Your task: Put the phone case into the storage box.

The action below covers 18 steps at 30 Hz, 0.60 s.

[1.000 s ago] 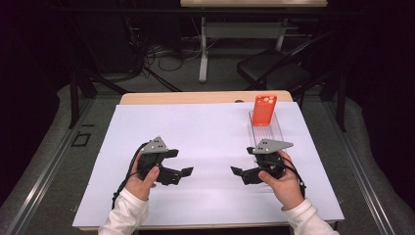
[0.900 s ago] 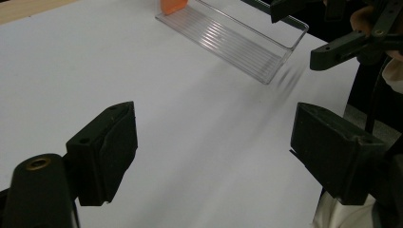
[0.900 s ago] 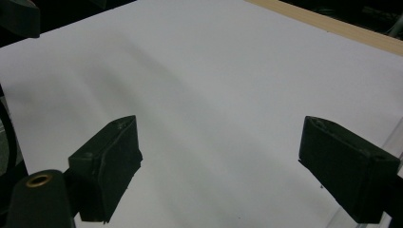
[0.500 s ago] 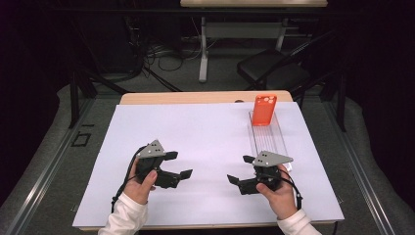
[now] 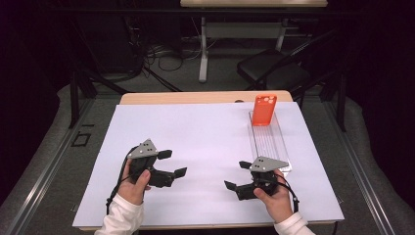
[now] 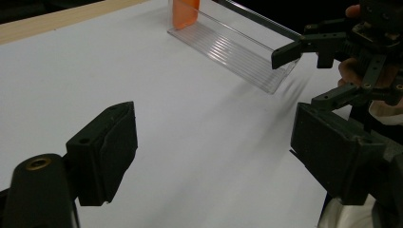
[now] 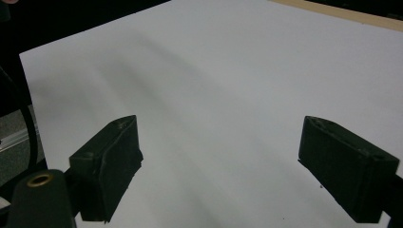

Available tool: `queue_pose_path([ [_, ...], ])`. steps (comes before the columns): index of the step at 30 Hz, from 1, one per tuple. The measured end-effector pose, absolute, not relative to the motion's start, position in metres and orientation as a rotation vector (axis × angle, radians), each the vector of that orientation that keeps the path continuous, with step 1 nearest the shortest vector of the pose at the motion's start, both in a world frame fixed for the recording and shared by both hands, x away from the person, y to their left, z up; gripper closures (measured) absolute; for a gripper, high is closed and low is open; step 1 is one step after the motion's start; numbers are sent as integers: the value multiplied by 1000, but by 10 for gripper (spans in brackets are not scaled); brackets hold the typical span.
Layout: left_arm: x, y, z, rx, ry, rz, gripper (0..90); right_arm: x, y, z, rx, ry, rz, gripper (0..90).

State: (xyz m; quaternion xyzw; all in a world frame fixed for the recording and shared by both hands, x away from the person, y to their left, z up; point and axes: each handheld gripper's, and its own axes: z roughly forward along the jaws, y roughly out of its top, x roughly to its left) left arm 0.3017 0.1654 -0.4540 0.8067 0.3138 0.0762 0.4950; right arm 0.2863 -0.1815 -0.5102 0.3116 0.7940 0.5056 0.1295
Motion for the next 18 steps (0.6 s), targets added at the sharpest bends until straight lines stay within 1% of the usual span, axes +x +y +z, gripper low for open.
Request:
queue_pose_path([
  [18, 303, 173, -455, 1947, 786, 186, 162, 285, -172, -522, 890, 2347, 1460, 144],
])
